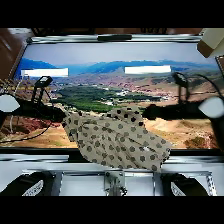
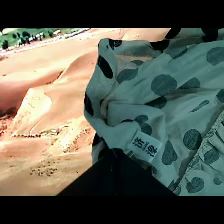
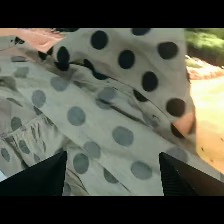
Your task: Fold the shirts.
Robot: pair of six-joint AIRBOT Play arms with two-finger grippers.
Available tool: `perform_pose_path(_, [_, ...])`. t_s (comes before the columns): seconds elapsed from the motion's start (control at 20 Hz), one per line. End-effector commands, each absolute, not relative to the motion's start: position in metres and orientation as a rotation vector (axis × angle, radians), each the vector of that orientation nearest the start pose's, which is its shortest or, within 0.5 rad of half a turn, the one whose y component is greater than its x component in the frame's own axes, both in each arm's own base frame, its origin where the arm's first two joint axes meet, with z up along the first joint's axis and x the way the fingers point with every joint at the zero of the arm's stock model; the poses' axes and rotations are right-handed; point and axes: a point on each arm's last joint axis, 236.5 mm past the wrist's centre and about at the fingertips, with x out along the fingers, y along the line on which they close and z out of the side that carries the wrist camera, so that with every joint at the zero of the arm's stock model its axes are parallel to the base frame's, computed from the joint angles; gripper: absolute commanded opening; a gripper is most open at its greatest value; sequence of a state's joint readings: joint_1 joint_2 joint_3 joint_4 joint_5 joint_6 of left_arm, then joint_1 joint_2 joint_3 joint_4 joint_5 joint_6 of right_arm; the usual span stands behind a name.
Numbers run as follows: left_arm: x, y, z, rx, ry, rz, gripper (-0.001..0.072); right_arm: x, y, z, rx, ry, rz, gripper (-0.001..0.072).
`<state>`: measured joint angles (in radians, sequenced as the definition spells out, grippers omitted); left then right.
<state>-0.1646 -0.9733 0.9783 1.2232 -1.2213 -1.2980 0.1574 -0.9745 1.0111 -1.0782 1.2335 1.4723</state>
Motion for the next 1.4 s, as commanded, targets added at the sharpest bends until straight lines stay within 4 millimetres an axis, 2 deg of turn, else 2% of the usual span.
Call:
perform_pose_path(0.0, [0.299, -0.126, 0.067, 0.043, 1.127, -0.523, 0.0049, 0.319, 0.243, 0.013, 0.054, 1.348, 0.763, 0.0682])
perform_pose_path(0.05, [0.298, -0.126, 0.07, 0.043, 1.117, -0.523, 0.0049, 0.312, 0.261, -0.014, -0.009, 1.412, 0.805, 0.0682])
perform_pose_path(0.15, [0.297, -0.126, 0.076, 0.039, 1.098, -0.519, 0.0049, 0.299, 0.292, -0.048, -0.099, 1.477, 0.887, 0.0682])
perform_pose_path(0.3, [0.295, -0.126, 0.082, 0.041, 1.081, -0.52, 0.0049, 0.294, 0.318, -0.064, -0.172, 1.458, 0.949, 0.0682])
perform_pose_path(0.4, [0.296, -0.126, 0.082, 0.041, 1.081, -0.52, 0.0049, 0.303, 0.32, -0.065, -0.176, 1.418, 0.927, 0.0682])
perform_pose_path(0.55, [0.296, -0.126, 0.082, 0.041, 1.081, -0.52, 0.0049, 0.313, 0.307, -0.073, -0.23, 1.412, 0.86, 0.0681])
perform_pose_path(0.6, [0.296, -0.126, 0.082, 0.041, 1.08, -0.52, 0.0049, 0.314, 0.305, -0.073, -0.235, 1.415, 0.852, 0.0594])
perform_pose_path(0.65, [0.296, -0.126, 0.082, 0.041, 1.081, -0.52, 0.0049, 0.313, 0.304, -0.072, -0.237, 1.415, 0.853, 0.0287])
perform_pose_path(0.7, [0.296, -0.126, 0.082, 0.042, 1.08, -0.52, 0.005, 0.314, 0.304, -0.066, -0.234, 1.404, 0.852, 0.0065])
perform_pose_path(0.8, [0.298, -0.126, 0.088, 0.043, 1.065, -0.52, 0.0049, 0.33, 0.297, -0.036, -0.307, 1.31, 0.836, 0.0057])
perform_pose_path(0.85, [0.303, -0.127, 0.098, 0.047, 1.038, -0.52, 0.0049, 0.347, 0.288, -0.009, -0.379, 1.219, 0.804, 0.0058])
perform_pose_path(0.95, [0.318, -0.126, 0.141, 0.065, 0.929, -0.518, 0.0049, 0.389, 0.264, 0.075, -0.511, 0.97, 0.69, 0.0058])
perform_pose_path(1.0, [0.328, -0.123, 0.173, 0.068, 0.851, -0.507, 0.0049, 0.408, 0.249, 0.135, -0.538, 0.814, 0.603, 0.0058])
perform_pose_path(1.05, [0.335, -0.12, 0.211, 0.073, 0.762, -0.494, 0.0049, 0.419, 0.235, 0.196, -0.529, 0.659, 0.524, 0.0058])
perform_pose_path(1.1, [0.338, -0.118, 0.251, 0.077, 0.669, -0.484, 0.0049, 0.421, 0.222, 0.266, -0.482, 0.489, 0.455, 0.0058])
perform_pose_path(1.15, [0.337, -0.118, 0.294, 0.079, 0.567, -0.485, 0.005, 0.411, 0.21, 0.328, -0.417, 0.338, 0.417, 0.0058])
perform_pose_path(1.2, [0.33, -0.12, 0.343, 0.086, 0.45, -0.489, 0.0049, 0.391, 0.199, 0.389, -0.331, 0.188, 0.404, 0.0058])
perform_pose_path(1.25, [0.319, -0.121, 0.389, 0.092, 0.335, -0.493, 0.0049, 0.369, 0.187, 0.437, -0.24, 0.073, 0.399, 0.0058])
perform_pose_path(1.3, [0.304, -0.12, 0.428, 0.1, 0.238, -0.493, 0.005, 0.344, 0.174, 0.477, -0.143, -0.022, 0.401, 0.0058])
perform_pose_path(1.35, [0.289, -0.118, 0.461, 0.111, 0.152, -0.488, 0.005, 0.322, 0.162, 0.501, -0.071, -0.075, 0.406, 0.0058])
